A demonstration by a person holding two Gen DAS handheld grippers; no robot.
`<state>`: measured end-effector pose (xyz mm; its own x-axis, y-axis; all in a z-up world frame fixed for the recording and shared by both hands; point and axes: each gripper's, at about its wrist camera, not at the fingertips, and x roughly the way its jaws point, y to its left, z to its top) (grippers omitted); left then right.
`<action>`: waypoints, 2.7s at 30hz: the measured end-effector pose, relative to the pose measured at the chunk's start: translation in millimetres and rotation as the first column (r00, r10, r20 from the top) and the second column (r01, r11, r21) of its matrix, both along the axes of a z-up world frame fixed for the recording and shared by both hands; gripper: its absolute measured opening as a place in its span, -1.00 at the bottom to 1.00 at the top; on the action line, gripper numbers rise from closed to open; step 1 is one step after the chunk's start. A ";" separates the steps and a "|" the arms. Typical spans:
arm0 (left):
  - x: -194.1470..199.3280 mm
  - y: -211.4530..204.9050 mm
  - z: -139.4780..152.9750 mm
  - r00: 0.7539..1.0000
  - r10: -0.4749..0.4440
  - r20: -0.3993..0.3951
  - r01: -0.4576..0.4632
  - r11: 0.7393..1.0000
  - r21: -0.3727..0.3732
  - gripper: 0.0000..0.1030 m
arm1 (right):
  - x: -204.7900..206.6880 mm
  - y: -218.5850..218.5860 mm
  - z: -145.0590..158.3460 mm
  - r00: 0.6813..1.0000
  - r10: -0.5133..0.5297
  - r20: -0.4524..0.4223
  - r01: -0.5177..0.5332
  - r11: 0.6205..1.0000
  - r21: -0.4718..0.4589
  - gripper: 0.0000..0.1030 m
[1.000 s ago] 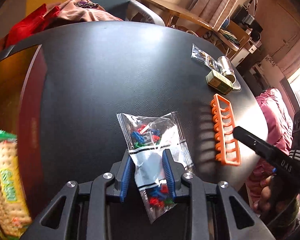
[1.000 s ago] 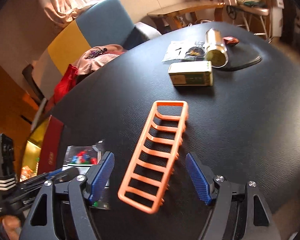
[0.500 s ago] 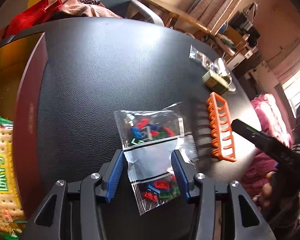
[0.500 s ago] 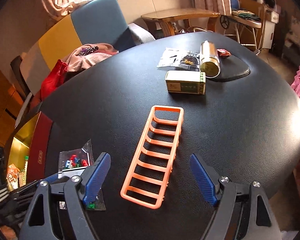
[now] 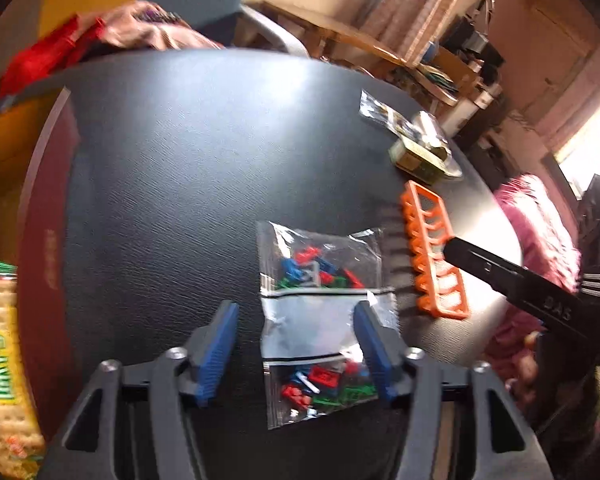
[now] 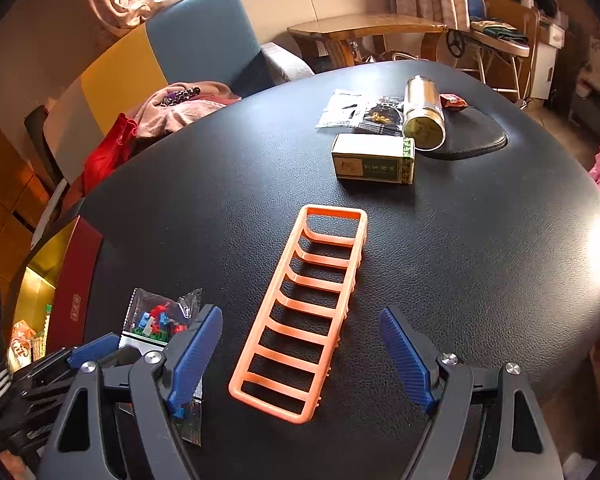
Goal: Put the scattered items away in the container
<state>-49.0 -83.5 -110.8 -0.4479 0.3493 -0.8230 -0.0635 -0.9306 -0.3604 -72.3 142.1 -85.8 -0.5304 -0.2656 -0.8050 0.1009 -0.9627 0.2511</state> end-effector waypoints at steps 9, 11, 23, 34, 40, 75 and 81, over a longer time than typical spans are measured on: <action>-8.3 21.9 -0.9 0.999 -0.050 0.001 0.050 0.998 -0.039 0.17 | 0.0 2.3 0.0 1.000 -0.005 -0.012 0.005 1.000 0.006 0.59; -5.2 24.5 -1.8 0.999 -0.044 -0.008 0.044 0.997 -0.067 0.00 | 0.3 5.2 -0.7 1.000 -0.013 -0.014 0.013 1.000 0.010 0.59; 5.1 19.8 11.0 0.998 -0.010 -0.065 0.004 0.996 -0.092 -0.71 | -13.3 -3.4 -10.1 0.999 -0.006 0.036 0.004 0.998 0.059 0.59; 16.1 1.7 23.0 0.995 0.017 -0.098 -0.020 0.999 -0.025 -0.83 | -9.4 -19.7 -15.4 0.999 0.054 0.005 -0.054 0.983 0.175 -0.01; 22.5 -2.7 34.4 0.991 0.028 -0.131 -0.033 0.999 -0.035 -0.85 | -2.3 -18.2 -4.2 0.997 0.070 -0.029 -0.065 0.986 0.154 -0.01; 60.6 -57.7 108.9 0.935 0.176 -0.307 -0.211 0.974 -0.087 -0.86 | 31.5 -100.0 65.1 0.952 0.230 -0.200 -0.208 0.970 0.124 -0.01; 67.7 -79.5 121.7 0.915 0.230 -0.331 -0.274 0.958 -0.091 -0.86 | 37.4 -139.5 80.6 0.921 0.311 -0.236 -0.289 0.949 0.125 -0.01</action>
<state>18.7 -162.9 10.9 -0.7488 0.0881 -0.6569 0.0899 -0.9684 -0.2324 -34.9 2.6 -5.1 -0.6230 -0.3793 -0.6841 0.4368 -0.8942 0.0981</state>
